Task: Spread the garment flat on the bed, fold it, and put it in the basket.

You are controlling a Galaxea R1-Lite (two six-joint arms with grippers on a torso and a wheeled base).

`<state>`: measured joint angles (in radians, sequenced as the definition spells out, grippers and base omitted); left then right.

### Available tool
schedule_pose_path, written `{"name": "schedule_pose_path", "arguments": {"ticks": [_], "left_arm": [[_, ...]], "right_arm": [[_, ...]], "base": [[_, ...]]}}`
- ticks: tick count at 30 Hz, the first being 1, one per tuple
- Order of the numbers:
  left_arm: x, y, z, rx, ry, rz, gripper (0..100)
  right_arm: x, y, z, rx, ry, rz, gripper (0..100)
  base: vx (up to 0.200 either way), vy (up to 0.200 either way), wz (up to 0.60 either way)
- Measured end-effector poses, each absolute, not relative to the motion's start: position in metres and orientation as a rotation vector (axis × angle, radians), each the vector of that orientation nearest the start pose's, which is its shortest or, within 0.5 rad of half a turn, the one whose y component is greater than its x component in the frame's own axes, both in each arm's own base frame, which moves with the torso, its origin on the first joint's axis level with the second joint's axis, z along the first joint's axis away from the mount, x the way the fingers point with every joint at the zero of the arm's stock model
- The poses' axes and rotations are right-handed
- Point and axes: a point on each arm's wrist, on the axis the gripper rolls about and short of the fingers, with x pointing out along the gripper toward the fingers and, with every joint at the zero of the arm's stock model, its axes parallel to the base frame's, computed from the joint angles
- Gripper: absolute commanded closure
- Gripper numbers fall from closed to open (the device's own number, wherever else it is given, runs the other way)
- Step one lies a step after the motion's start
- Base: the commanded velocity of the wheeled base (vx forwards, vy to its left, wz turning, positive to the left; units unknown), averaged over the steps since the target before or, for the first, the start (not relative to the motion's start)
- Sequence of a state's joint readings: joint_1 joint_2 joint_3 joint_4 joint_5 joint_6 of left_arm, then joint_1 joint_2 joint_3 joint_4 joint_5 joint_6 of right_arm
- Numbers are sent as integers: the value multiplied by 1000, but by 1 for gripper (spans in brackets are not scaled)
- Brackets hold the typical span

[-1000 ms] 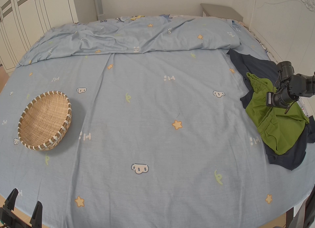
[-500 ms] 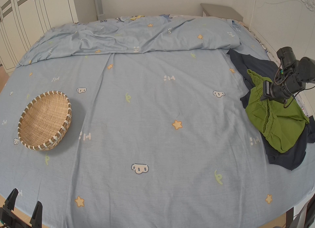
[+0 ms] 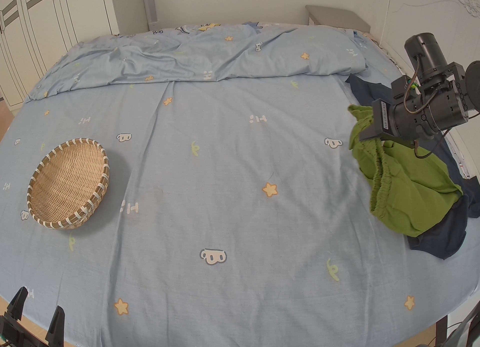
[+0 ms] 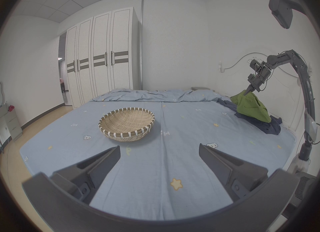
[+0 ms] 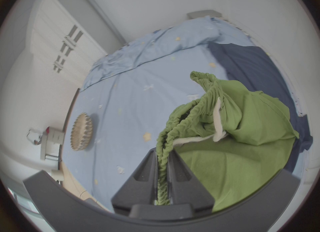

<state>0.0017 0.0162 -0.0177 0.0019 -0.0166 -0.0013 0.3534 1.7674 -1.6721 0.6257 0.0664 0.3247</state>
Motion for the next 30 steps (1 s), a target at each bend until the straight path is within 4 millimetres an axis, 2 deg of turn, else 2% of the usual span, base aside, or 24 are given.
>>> {"name": "schedule_pose_path", "arguments": {"ticks": [12, 17, 21, 30], "left_arm": [[-23, 0, 81, -1, 0, -16, 0], [-23, 0, 81, 0, 0, -15, 0], [-23, 0, 81, 0, 0, -16, 0], [-23, 0, 81, 1, 1, -16, 0]], "right_arm": [[230, 220, 310, 197, 732, 614, 100], [218, 255, 318, 230, 649, 654, 100], [213, 275, 314, 240, 645, 692, 100], [219, 298, 295, 222, 689, 696, 100]], "base": [[0, 0, 0], [0, 0, 0], [0, 0, 0], [0, 0, 0]]}}
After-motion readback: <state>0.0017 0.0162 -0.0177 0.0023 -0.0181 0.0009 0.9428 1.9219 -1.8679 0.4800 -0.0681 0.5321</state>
